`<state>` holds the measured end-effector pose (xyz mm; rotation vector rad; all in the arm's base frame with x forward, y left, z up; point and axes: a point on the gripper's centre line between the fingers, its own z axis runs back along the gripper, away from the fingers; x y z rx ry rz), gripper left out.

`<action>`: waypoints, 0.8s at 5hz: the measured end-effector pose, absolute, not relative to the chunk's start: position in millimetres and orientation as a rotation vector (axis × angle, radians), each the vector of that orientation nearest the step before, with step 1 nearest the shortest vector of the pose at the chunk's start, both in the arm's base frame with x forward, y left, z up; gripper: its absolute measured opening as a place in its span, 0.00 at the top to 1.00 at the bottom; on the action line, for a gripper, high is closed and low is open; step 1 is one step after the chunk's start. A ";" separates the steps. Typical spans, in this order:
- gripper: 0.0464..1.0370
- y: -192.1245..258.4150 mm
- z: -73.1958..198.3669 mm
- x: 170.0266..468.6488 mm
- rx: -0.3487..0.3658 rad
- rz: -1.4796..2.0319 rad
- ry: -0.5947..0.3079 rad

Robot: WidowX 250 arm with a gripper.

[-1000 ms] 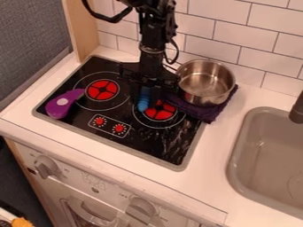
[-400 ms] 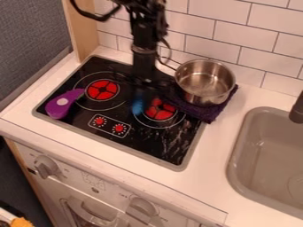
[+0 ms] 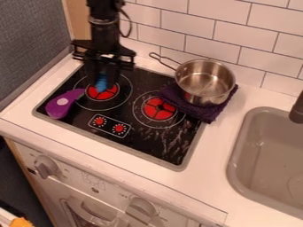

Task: Move the blue spoon onto the left side of the stove

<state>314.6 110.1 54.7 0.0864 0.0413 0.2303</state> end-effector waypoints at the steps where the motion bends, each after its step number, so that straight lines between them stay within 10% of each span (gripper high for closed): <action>1: 0.63 130.2 69.3 312.4 0.118 0.177 0.074; 4: 0.63 155.7 44.1 313.5 0.179 0.052 0.144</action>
